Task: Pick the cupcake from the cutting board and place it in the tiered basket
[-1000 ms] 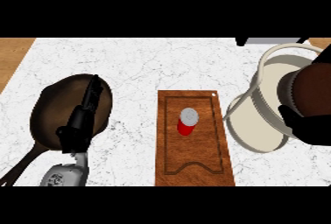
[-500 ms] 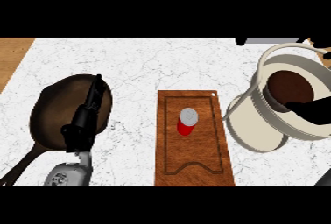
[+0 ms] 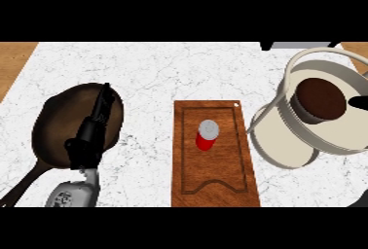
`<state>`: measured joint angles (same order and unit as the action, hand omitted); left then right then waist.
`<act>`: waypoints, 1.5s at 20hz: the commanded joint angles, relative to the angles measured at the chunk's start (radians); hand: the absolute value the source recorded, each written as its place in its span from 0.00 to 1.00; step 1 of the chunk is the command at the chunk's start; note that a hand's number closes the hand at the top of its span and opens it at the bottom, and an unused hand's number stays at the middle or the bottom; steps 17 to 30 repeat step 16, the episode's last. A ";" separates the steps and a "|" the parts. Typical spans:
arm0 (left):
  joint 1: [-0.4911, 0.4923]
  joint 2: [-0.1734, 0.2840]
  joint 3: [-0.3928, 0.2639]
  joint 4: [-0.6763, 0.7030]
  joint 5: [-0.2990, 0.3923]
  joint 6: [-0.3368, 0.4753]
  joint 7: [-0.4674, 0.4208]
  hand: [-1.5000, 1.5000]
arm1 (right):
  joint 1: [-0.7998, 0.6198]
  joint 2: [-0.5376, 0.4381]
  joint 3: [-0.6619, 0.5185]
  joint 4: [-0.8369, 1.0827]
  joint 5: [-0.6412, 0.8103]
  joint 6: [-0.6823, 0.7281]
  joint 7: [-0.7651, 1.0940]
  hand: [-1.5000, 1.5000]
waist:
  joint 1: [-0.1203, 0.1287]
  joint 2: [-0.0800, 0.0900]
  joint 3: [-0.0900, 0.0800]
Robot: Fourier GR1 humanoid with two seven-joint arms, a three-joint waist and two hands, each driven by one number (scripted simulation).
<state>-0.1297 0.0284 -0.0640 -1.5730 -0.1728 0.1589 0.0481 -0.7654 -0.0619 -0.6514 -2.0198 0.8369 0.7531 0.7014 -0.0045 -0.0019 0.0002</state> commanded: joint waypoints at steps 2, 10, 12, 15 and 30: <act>-0.004 -0.007 0.002 -0.010 -0.002 0.009 0.025 0.50 | -0.010 -0.096 -0.215 -0.030 -0.127 0.023 0.078 0.00 | -0.016 -0.005 0.001; -0.024 0.036 0.056 0.010 0.049 -0.030 0.011 0.50 | 0.111 -0.304 -0.635 0.099 -0.498 0.132 0.014 0.00 | -0.039 -0.008 0.002; 0.051 -0.005 0.001 -0.045 -0.001 0.016 0.013 0.50 | 0.210 -0.354 -0.734 0.120 -0.576 0.182 -0.030 0.00 | -0.039 -0.011 0.002; -0.005 -0.009 0.018 -0.009 -0.005 0.032 0.032 0.50 | 0.260 -0.479 -0.841 0.287 -0.704 0.252 -0.044 0.00 | -0.048 -0.010 0.001; 0.033 0.007 0.024 -0.025 -0.005 0.027 0.002 0.50 | 0.326 -0.511 -0.881 0.341 -0.733 0.276 -0.123 0.00 | -0.047 -0.010 0.002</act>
